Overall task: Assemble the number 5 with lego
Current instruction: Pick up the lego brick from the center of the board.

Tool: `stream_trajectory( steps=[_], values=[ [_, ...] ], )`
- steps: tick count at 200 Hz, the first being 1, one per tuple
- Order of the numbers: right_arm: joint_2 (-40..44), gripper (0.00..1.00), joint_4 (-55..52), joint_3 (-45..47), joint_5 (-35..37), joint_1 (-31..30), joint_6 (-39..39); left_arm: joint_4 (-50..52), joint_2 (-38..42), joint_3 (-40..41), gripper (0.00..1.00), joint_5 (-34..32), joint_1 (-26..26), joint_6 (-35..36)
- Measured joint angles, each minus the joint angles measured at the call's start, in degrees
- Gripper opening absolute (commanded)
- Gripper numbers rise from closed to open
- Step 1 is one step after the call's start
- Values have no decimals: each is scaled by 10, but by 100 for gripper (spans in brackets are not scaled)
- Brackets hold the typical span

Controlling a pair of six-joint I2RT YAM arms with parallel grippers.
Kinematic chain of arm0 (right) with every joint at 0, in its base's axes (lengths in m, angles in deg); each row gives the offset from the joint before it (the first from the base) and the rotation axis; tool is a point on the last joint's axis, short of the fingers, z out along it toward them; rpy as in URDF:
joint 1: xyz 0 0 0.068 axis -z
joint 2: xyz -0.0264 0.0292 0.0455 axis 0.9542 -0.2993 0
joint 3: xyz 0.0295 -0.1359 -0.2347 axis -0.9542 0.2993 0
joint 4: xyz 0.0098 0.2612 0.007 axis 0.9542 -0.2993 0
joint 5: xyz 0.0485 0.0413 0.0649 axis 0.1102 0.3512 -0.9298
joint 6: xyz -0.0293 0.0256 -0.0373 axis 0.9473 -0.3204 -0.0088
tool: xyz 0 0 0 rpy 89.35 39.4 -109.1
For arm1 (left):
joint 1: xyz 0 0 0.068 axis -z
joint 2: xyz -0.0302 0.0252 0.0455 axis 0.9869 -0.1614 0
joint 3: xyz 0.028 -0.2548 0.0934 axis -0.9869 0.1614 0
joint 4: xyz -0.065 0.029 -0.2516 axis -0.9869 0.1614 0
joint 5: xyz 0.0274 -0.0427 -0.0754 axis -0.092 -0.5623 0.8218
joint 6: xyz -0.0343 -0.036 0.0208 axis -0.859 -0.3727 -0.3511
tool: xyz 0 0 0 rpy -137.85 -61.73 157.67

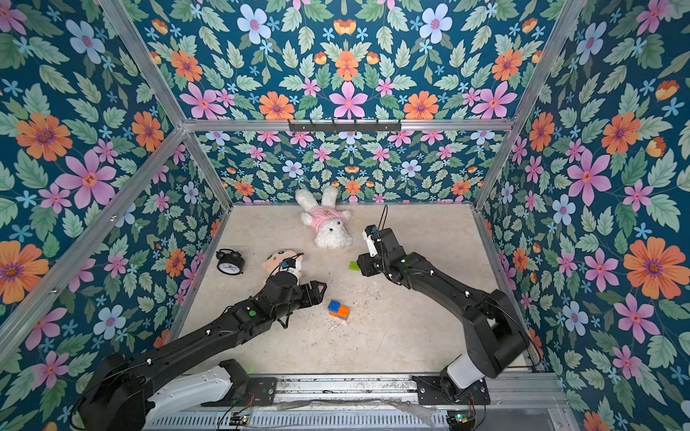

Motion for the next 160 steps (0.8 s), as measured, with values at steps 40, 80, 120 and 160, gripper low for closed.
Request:
stream_trajectory(
  steps=[40, 80, 120, 160],
  values=[
    [-147, 58, -64, -109, 30, 3, 42, -9, -62, -38, 91, 15, -7, 14],
    [-228, 63, -108, -198, 41, 3, 120, -15, -92, -53, 94, 19, -13, 14],
    [-289, 66, -160, -270, 33, 2, 192, -20, -97, -47, 94, 22, -18, 12],
    [-308, 65, -191, -288, 23, 0, 234, -27, -94, -39, 94, 22, -19, 12]
  ],
)
